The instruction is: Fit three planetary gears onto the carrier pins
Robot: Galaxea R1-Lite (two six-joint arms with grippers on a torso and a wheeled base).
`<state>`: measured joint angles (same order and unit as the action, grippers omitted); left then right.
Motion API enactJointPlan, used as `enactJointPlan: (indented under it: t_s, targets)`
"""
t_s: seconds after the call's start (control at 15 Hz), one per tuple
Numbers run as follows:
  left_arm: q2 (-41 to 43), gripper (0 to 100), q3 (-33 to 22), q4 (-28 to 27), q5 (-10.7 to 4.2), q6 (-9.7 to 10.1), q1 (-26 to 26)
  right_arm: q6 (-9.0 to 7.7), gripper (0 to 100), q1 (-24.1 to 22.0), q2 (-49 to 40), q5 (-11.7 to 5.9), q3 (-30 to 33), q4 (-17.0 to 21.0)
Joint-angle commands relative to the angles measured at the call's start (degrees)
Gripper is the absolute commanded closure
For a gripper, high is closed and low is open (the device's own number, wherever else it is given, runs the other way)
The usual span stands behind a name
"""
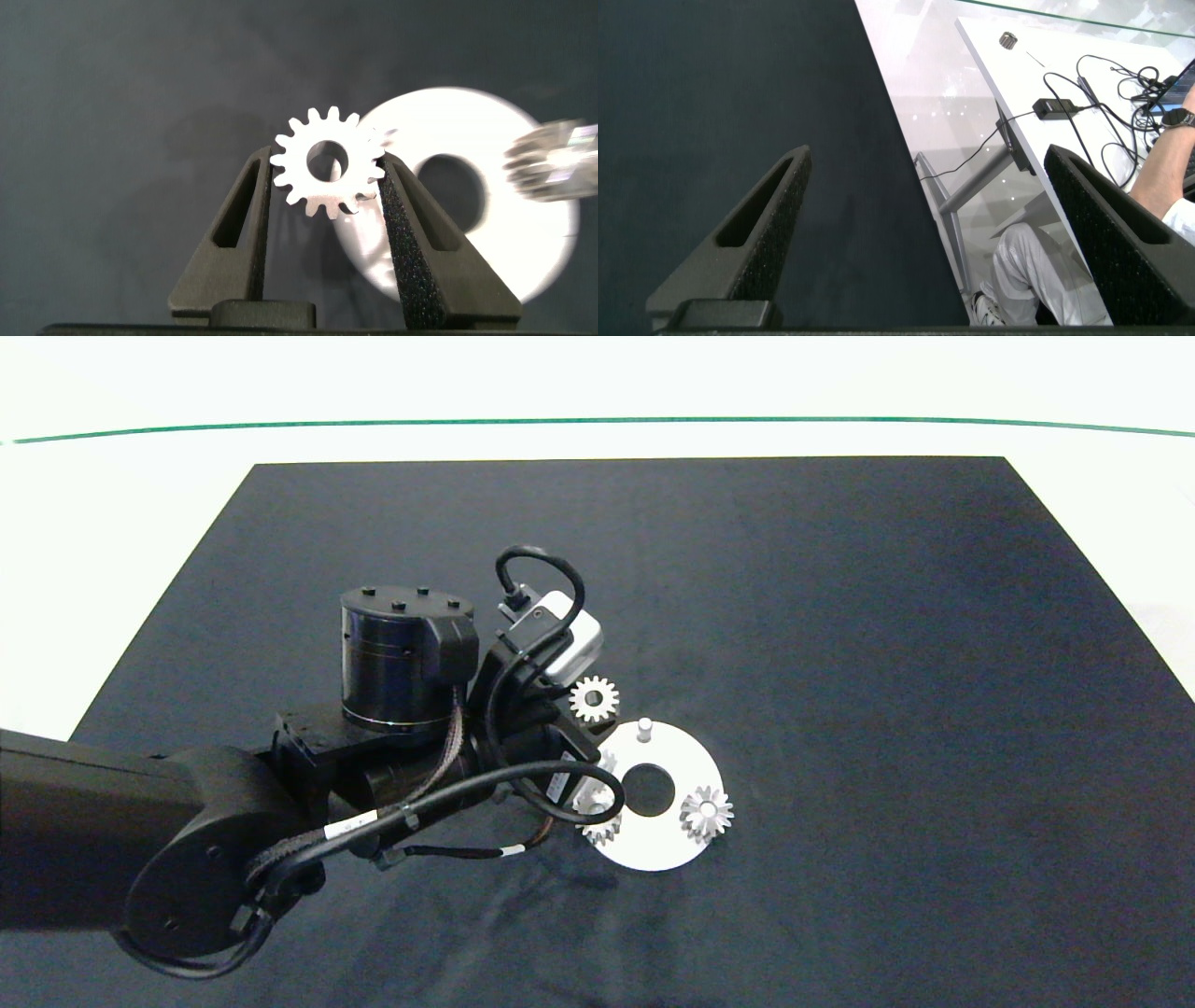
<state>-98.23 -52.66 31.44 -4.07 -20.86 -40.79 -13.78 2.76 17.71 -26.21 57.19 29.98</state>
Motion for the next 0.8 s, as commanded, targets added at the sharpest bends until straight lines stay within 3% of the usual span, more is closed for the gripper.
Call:
enactJointPlan:
  t_s: [0.07,0.8]
  targets:
    - [-0.29,93,0.02,0.55,-1.38,0.03,-4.03,-0.11,0,-0.03,0.13,-0.16,-0.06,0.17]
    - [-6.89,93,-4.29,2.49,-2.17,0.03,-4.21,-0.11,0,0.06,0.13,0.11,-0.06,0.35]
